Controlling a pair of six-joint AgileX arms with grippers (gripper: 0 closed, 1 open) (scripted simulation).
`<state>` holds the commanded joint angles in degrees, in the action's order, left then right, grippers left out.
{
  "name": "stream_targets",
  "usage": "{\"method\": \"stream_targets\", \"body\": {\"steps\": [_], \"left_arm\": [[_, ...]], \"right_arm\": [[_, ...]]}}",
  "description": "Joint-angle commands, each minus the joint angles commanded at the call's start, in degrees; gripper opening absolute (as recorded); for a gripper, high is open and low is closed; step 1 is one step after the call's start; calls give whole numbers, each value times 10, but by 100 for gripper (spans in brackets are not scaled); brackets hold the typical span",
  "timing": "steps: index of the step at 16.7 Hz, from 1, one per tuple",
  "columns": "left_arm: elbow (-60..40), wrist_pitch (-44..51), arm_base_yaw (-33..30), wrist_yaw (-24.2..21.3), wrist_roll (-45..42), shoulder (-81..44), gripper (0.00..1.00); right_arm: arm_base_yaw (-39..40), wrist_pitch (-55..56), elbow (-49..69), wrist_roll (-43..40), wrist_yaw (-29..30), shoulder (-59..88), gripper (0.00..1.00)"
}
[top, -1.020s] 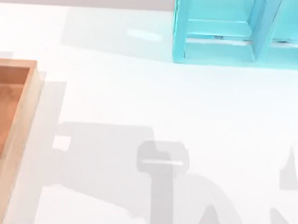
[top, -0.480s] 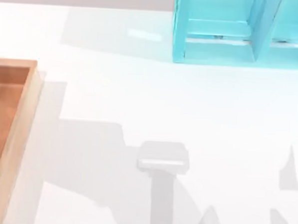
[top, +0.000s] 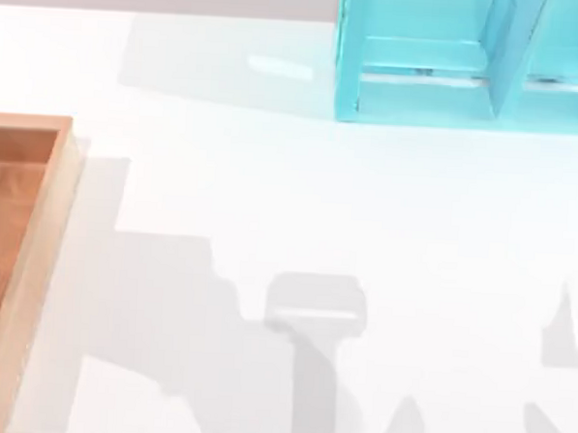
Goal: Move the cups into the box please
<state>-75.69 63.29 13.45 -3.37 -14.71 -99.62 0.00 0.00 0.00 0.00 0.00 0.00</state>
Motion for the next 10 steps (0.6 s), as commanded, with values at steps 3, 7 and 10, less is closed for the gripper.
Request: {"method": "stream_targets", "body": {"steps": [3, 7, 10], "left_arm": [[0, 0, 0, 0, 0, 0, 30], [0, 0, 0, 0, 0, 0, 60], [0, 0, 0, 0, 0, 0, 83]], "right_arm": [[0, 0, 0, 0, 0, 0, 100], [0, 0, 0, 0, 0, 0, 100], [0, 0, 0, 0, 0, 0, 100]]}}
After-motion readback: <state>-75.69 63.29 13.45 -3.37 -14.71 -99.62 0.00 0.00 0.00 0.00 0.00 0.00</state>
